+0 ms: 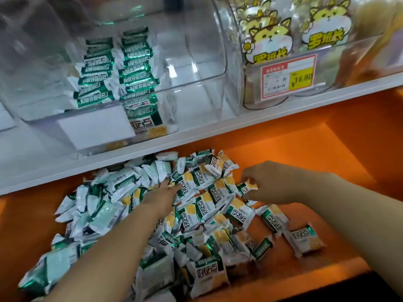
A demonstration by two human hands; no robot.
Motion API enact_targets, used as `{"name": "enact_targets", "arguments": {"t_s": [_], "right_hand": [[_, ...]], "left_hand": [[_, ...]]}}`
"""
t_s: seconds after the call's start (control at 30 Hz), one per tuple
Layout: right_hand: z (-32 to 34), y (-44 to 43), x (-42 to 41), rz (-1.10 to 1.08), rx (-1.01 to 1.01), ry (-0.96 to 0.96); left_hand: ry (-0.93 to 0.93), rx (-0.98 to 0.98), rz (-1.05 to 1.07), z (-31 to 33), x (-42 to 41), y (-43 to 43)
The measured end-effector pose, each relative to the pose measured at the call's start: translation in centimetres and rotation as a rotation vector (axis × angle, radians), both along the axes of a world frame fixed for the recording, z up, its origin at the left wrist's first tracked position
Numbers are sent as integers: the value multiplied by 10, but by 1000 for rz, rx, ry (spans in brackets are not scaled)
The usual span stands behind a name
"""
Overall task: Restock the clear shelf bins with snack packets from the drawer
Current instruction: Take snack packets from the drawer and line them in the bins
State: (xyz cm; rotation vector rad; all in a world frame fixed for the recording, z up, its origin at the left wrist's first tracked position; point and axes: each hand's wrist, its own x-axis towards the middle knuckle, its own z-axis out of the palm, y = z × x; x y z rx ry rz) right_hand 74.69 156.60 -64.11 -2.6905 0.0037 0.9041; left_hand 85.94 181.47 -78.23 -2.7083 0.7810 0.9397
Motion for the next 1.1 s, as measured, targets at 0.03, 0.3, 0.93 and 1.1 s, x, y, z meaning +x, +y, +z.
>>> {"name": "enact_targets", "arguments": {"t_s": [0.03,0.3,0.93,1.1], "right_hand": [[-1,-1,1,-4,6,3],[1,6,2,6,17,12],[11,17,3,53,56,-22],[17,25,-6,21,108,-34]], "left_hand": [[-17,41,-9,-2,0,-2],[-92,42,-131,-11,-11,-12],[-115,-76,-283,60,-41,-35],[-151,-270,-250,114,-62,-39]]}}
